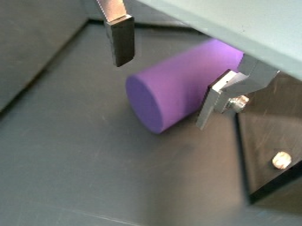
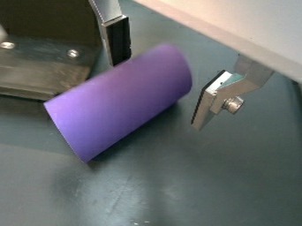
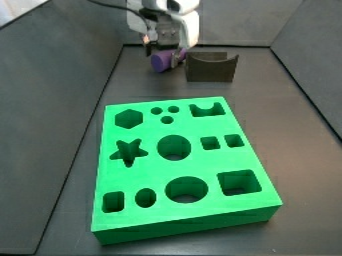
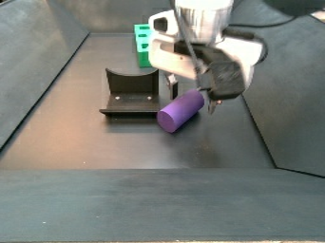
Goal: Pick up the round object. Move up. Place the round object on the fixture. Regrasp the round object. Move to above the board. Insert the round object.
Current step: Pick up the round object.
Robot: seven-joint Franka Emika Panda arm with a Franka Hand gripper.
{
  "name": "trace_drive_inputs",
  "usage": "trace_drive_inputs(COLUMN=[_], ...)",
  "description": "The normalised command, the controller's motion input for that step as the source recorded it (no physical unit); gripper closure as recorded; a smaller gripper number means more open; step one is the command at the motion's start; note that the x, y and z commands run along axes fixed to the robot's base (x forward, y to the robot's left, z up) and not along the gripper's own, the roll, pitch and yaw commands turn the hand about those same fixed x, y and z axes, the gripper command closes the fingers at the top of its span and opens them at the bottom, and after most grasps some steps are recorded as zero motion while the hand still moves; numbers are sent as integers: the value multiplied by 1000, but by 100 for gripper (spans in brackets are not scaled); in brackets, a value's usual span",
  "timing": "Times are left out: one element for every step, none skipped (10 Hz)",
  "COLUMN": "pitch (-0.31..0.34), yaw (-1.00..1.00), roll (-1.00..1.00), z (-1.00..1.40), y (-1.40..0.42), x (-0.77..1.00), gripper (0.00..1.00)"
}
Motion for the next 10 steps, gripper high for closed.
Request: trace_drive_inputs(pitch=[36,-231,-23,0,0,0,0,0,0,0], yaw=[-643,-117,0,0,0,0,0,0,0,0], roll=[63,0,0,0,0,0,0,0,0,0], z=[-606,-169,0,0,0,0,0,0,0,0], y=[0,131,0,0,0,0,0,0,0,0], x=[37,-331,-6,0,0,0,0,0,0,0], gripper=[0,0,0,0,100,100,100,100,100,100])
